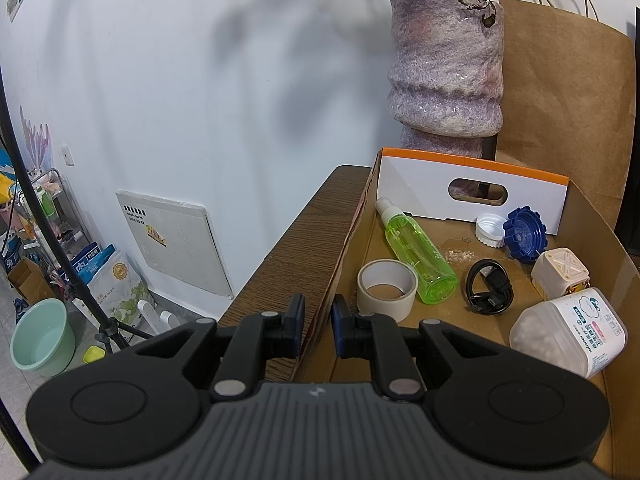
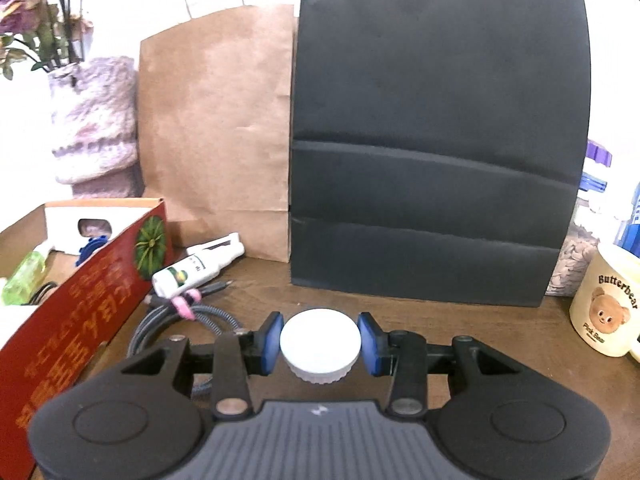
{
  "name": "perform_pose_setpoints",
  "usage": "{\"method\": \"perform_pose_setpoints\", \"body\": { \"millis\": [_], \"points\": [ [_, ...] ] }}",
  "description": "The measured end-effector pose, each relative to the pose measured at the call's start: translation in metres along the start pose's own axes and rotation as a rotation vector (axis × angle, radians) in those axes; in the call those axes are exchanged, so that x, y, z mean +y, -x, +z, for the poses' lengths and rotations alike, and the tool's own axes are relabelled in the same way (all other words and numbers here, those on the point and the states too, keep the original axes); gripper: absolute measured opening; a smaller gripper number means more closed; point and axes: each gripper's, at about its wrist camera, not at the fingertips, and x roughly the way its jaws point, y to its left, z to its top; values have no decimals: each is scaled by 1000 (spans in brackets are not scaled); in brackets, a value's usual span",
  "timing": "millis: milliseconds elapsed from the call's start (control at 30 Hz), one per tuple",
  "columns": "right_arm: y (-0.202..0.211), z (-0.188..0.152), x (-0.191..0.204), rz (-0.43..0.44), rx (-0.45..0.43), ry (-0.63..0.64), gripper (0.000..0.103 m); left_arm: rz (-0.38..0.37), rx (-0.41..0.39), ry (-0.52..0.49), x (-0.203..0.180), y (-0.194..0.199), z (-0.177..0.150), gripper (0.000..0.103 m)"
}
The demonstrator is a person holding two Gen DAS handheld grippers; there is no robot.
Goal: Organize rigid objects
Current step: 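Carry the white cap into the orange box and release it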
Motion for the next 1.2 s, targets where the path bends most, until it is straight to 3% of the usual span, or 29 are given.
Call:
{"method": "perform_pose_setpoints", "body": {
  "millis": [567, 1200],
  "points": [
    [27, -15, 8, 18, -12, 39, 40, 0, 0, 0, 0, 0, 0, 15],
    [72, 25, 28, 50, -142, 66, 40, 0, 0, 0, 0, 0, 0, 15]
  ]
}}
